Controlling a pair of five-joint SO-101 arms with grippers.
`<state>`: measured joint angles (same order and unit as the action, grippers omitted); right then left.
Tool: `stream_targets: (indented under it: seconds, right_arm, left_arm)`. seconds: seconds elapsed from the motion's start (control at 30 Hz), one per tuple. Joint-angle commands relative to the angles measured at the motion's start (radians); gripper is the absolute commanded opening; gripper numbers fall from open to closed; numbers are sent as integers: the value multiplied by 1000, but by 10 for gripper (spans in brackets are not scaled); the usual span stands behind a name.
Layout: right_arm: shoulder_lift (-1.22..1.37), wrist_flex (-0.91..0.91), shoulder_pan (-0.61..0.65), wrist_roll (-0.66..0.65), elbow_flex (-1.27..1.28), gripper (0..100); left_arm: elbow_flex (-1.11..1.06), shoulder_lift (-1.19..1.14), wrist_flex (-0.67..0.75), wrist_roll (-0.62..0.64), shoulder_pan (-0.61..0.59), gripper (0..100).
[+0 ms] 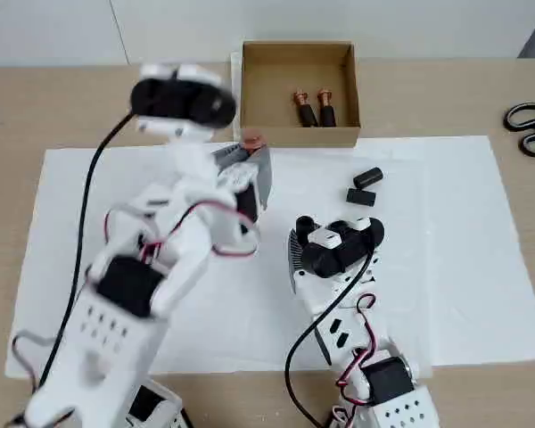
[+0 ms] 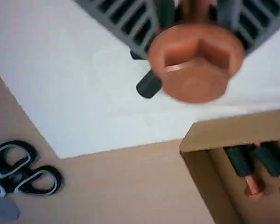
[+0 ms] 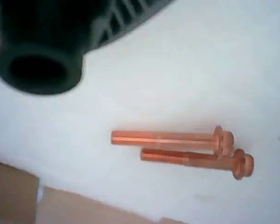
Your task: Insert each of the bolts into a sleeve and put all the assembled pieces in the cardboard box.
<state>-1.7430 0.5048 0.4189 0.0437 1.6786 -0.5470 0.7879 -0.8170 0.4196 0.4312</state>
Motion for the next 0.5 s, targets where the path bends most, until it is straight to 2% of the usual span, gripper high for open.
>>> stream_targets:
  seconds: [0.0,0.17,0.3,0.47]
  right_arm:
    - [-18,4,10,8,8,5]
    - [-16,4,65,8,8,5]
    - [-12,4,127,8,8,5]
    - [-12,4,130,8,8,5]
  left_arm:
    - [-199,153,175,-18,3,6]
    - [-341,187,347,-15,11,6]
    - [-348,186,344,-15,68,6]
    - [-351,186,315,-15,91,6]
